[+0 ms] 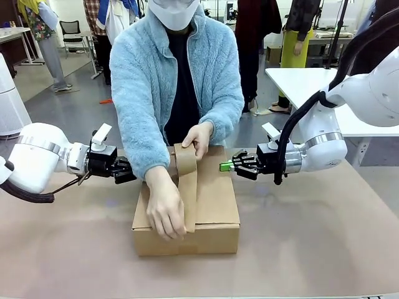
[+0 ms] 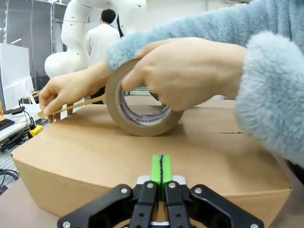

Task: Wrap the clocks to prevent damage.
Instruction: After the human seals the box with tape, release both hands from the side flaps of the Package Box.

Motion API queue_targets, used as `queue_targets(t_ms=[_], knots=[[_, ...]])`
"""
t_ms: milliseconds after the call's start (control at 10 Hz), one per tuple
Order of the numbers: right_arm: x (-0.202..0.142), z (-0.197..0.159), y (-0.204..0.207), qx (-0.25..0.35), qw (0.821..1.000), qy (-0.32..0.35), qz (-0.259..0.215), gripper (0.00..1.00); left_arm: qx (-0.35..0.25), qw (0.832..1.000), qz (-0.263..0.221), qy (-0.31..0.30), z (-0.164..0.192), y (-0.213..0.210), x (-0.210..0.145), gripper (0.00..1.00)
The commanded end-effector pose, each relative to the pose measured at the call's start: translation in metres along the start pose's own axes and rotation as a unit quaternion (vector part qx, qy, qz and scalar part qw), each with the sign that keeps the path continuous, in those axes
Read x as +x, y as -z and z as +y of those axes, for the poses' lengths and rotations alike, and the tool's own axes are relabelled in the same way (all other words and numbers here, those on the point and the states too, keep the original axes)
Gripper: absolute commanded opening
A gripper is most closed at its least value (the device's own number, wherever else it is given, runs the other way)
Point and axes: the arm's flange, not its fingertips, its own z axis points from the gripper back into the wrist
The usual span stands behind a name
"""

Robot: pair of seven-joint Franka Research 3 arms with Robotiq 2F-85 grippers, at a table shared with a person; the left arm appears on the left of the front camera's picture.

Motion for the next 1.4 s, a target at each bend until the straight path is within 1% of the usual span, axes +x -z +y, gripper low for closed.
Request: queue_targets(t_ms=[0, 1300], knots=[[-0.0025, 0.0028, 0.0017, -0.009, 1.0, -0.003, 0.002, 0.01, 0.002, 1.0, 0.002, -0.001, 0.0003, 0.0014, -0.003, 0.01], [-0.0025, 0.0028, 0.0017, -0.009, 1.0, -0.003, 0.002, 0.01, 0.002, 1.0, 0.002, -0.001, 0.0003, 0.0014, -0.003, 0.01]])
